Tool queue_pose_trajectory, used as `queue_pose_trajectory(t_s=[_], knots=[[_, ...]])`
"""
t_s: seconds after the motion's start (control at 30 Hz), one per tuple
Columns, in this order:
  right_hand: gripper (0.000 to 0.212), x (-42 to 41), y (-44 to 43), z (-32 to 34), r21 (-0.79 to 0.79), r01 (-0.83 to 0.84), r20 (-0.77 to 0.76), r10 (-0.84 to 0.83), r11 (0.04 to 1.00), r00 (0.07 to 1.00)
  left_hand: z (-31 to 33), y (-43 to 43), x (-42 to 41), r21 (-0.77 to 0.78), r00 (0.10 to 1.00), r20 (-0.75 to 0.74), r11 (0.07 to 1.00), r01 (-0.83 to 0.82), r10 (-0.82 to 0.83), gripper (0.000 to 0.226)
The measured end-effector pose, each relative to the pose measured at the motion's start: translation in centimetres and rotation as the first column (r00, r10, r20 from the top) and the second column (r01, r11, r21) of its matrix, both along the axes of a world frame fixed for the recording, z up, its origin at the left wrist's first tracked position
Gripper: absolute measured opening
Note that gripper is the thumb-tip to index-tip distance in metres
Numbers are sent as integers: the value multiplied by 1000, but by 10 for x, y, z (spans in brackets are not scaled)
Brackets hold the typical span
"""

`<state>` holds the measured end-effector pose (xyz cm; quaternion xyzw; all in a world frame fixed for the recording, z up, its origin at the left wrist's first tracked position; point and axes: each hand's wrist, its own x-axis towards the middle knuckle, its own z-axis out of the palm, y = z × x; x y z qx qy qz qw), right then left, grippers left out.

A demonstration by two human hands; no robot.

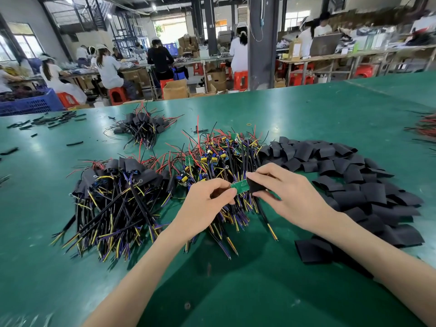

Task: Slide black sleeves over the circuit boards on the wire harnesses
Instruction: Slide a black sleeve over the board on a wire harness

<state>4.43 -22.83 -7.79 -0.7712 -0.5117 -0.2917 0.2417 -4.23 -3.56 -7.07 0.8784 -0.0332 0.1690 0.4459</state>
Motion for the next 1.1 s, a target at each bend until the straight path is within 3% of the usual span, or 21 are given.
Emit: queue_pose_trajectory(t_s=[0.23,0.4,0.57,0.8,1.1], knots=[[37,1,-1,4,13,-103,-131,104,995,986,2,-1,-2,35,1000,-21,999,-14,15,12],[39,4,-2,7,-28,-153,-214,144,988,966,3,-1,-3,159,1000,24,987,2,-6,9],[39,4,-2,6,-54,-145,-231,129,988,964,4,-2,-4,228,999,40,974,19,-28,10],[41,4,-3,7,-143,-157,-147,136,977,980,7,3,-6,193,998,-4,979,65,-66,10],[40,1,-1,7,-97,-204,-280,170,974,945,5,3,-7,366,991,101,929,47,-89,9]])
